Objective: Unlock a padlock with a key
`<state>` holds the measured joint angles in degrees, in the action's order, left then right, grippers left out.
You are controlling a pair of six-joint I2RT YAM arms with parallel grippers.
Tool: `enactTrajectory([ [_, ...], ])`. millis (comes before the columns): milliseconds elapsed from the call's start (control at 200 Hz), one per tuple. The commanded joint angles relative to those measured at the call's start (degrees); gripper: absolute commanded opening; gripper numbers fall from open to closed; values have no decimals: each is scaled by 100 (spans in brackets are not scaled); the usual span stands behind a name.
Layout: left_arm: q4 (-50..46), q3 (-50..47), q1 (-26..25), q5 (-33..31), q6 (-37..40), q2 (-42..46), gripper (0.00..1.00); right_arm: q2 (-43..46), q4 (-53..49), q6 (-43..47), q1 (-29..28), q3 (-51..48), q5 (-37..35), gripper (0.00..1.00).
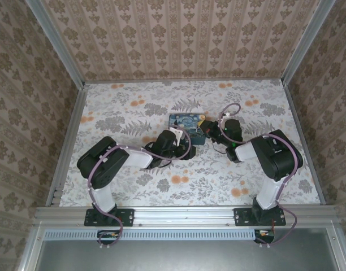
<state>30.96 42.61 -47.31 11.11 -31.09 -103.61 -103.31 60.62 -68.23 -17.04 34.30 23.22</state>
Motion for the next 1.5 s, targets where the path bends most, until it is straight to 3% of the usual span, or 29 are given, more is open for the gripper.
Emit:
enactTrajectory([
  [0,240,177,56,133,193,-238,80,-124,108,-51,42,85,103,0],
  [385,609,349,-82,163,148,-495,77,-124,125,-33,58,25,103,0],
  [635,-239,435,-348,-1323,839,-232,77,-117,125,-38,56,6,97,0],
  [825,-289,440,-325,-1779,1032,-238,77,-120,125,-24,55,-3,99,0],
  [1010,-254,669,-296,-1502,1079,-411,77,-154,138,-24,56,-20,90,0],
  [1155,-88,826,-245,-794,1020,-526,78,-159,135,-24,54,-29,86,0],
  [1495,731,526,102,340,188,-484,78,-155,117,-5,60,-91,52,0],
])
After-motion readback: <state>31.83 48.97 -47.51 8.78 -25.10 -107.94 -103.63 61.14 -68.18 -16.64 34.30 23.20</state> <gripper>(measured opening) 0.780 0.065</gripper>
